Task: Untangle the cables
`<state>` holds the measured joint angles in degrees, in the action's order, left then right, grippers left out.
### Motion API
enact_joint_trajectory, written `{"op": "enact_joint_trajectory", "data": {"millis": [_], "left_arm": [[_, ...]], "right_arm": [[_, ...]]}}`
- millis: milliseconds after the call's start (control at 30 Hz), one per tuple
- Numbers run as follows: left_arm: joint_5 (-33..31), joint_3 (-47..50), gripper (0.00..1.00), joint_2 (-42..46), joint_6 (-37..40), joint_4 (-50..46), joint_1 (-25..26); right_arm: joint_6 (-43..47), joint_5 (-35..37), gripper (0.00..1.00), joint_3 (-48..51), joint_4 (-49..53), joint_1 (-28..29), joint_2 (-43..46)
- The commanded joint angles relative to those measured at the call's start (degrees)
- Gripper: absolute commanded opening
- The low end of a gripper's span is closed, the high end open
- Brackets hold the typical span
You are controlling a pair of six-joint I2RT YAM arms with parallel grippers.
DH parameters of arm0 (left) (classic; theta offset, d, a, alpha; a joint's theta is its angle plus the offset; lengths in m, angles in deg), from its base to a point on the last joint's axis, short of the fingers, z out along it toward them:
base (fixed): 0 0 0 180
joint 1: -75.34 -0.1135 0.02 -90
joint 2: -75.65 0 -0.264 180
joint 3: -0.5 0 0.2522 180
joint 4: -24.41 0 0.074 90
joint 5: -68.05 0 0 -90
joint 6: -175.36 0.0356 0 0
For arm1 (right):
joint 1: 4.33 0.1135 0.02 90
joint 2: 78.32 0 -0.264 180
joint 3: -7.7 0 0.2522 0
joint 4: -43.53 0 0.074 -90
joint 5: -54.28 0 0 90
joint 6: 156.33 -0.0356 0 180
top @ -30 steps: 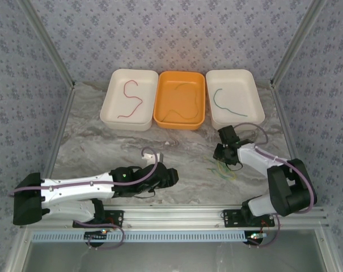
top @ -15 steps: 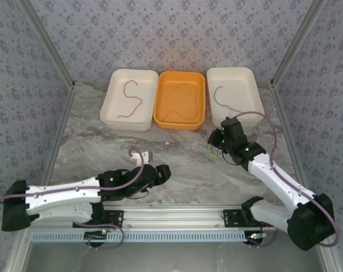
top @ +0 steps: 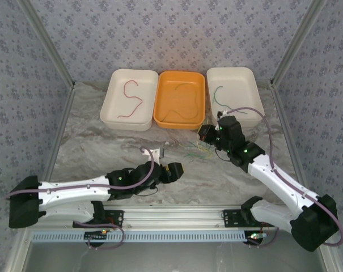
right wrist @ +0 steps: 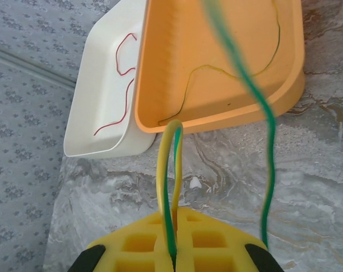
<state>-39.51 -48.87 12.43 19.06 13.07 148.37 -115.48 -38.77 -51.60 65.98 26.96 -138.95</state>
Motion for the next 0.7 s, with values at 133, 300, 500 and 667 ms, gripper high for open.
{"op": "enact_joint_trajectory", "data": {"millis": [133,300,500,667], "left_arm": [[2.96,-6.15,0.7,-7.23,4.77,6.47,-0.47],[-0.54,-10.57,0.7,-6.12,23.31,-5.05,-0.87],[4.4,-8.14,0.73,-3.44,41.42,-7.43,-2.94],[2.89,-8.66,0.8,-4.37,47.53,-6.64,-2.93]], "right_arm": [[-3.47,-3.83,0.0,-1.23,-2.14,0.29,1.52],[-0.93,-7.07,0.0,-5.39,3.63,0.03,0.42],[3.32,-10.02,0.0,-9.6,8.93,-0.2,-1.12],[3.69,-12.34,0.0,-10.86,9.24,-0.4,-2.68]]}}
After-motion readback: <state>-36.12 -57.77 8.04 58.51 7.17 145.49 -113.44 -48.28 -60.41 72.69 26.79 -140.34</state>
